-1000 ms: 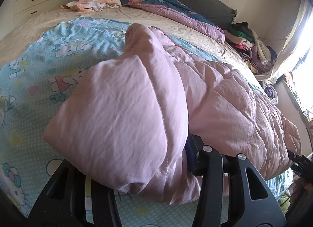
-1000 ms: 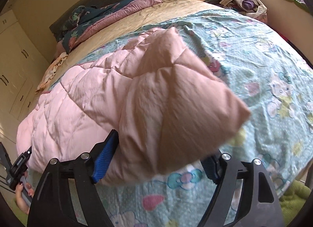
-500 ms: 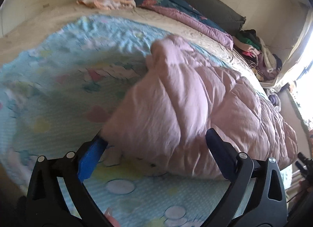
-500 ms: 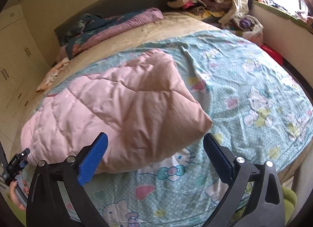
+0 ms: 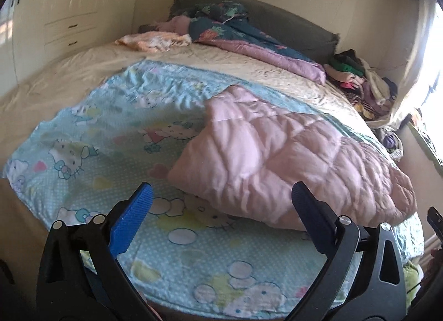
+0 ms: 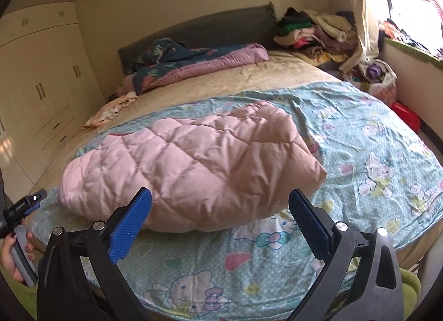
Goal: Fold large clothes
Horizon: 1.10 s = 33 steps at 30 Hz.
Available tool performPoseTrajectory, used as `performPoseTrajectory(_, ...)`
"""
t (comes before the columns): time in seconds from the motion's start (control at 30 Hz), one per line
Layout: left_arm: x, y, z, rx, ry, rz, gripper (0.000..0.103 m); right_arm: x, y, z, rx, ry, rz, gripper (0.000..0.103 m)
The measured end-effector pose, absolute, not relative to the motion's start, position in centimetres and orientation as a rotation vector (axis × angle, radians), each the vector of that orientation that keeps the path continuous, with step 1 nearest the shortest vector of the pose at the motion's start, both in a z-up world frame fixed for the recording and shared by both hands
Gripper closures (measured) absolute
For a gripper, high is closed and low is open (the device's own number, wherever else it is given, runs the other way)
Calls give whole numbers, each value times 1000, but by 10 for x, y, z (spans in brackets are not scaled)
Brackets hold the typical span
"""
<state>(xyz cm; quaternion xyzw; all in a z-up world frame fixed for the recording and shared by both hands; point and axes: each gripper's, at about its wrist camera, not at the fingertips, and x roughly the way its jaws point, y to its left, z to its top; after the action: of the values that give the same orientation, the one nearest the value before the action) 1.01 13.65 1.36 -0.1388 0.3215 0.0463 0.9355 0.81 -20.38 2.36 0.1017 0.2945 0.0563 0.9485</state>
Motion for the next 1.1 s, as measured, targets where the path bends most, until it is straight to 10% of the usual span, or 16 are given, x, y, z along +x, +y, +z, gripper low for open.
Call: performPoseTrajectory(1.1,-39,6,11,-104,627,-128,9,-59,-141,10,96,589,127,4)
